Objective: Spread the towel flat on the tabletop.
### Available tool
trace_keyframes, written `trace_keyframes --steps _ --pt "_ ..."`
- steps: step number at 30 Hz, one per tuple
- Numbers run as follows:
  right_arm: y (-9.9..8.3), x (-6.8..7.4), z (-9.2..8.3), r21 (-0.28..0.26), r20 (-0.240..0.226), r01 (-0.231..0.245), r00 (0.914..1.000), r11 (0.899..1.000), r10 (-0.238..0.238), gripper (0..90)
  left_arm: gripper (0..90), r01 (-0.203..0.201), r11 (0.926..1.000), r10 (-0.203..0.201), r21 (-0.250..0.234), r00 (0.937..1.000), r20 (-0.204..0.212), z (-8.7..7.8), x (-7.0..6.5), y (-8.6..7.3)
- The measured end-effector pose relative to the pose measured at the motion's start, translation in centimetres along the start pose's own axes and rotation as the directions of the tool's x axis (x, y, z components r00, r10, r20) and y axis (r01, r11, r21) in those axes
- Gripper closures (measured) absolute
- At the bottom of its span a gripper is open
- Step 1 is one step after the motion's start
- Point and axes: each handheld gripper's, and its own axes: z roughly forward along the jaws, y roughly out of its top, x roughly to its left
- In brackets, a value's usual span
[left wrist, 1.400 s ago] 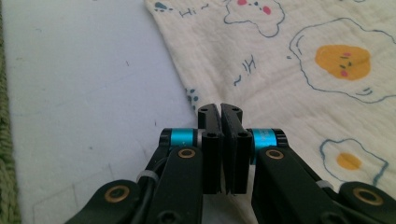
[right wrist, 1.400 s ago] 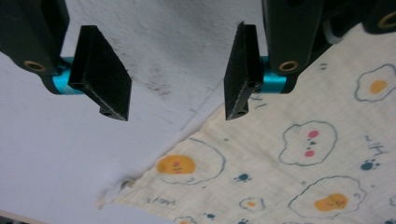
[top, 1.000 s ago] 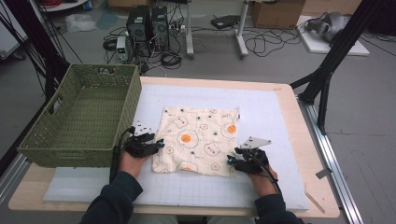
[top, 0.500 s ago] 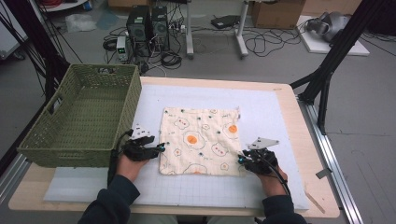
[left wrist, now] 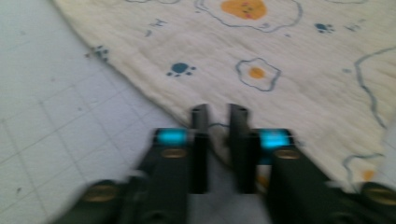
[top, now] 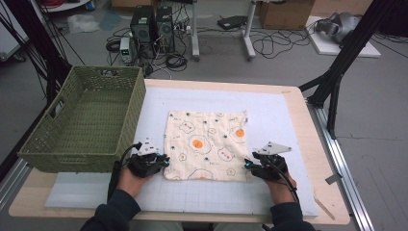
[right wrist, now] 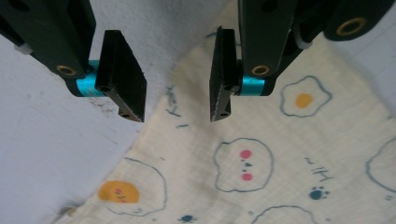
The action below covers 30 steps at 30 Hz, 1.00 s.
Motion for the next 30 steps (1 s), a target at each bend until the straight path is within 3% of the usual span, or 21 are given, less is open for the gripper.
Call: trace_keyframes --steps 2,7,12,14,16,18,20,23,26,30 --pt "-0.1 -0.3 0.0 0.013 0.011 -0.014 0.9998 1.000 0.014 63.5 87.8 -0.020 0.9997 0.020 0.012 0.9997 -0.016 -0.1 -0.2 0.1" --pt "-0.2 -0.2 0.5 0.025 -0.006 -0.027 0.9996 0.999 0.027 63.0 87.9 0.016 0.9996 -0.015 0.024 0.9995 -0.026 -1.1 0.8 -0.3" --pt "-0.1 0.3 1.1 0.040 -0.027 -0.034 0.9990 0.999 0.035 62.2 87.5 0.017 0.9995 -0.017 0.025 0.9998 -0.014 -1.6 0.9 -0.7" --pt "0.0 0.6 1.2 0.050 -0.033 -0.021 0.9992 0.999 0.022 72.2 85.9 0.026 0.9996 -0.026 0.011 0.9997 0.000 -1.5 0.8 -0.7" --pt "0.1 0.9 1.2 0.064 -0.063 -0.018 0.9977 0.998 0.022 87.2 75.5 0.045 0.9990 -0.045 -0.006 0.9990 0.005 -1.5 0.8 -0.6" --pt "0.3 1.3 1.0 0.085 -0.052 0.008 0.9987 0.996 -0.004 89.3 62.8 0.067 0.9969 -0.067 -0.042 0.9978 0.002 -1.5 0.9 -0.5" --pt "0.3 1.3 0.7 0.106 -0.045 0.018 0.9989 0.994 -0.013 89.4 51.4 0.093 0.9913 -0.093 -0.093 0.9957 0.006 -1.6 0.9 -0.2" --pt "0.0 1.0 0.2 0.114 -0.036 0.017 0.9993 0.993 -0.013 89.4 44.9 0.102 0.9819 -0.100 -0.159 0.9947 0.023 -1.7 0.9 0.3" --pt "-0.2 0.7 -0.1 0.109 -0.037 0.018 0.9992 0.994 -0.014 87.0 41.8 0.114 0.9676 -0.106 -0.225 0.9933 0.044 -1.8 0.9 1.0" --pt "-0.2 0.2 -0.8 0.022 -0.008 -0.022 0.9997 1.000 0.022 58.0 37.3 0.124 0.9514 -0.109 -0.282 0.9918 0.066 -1.8 1.1 1.9"
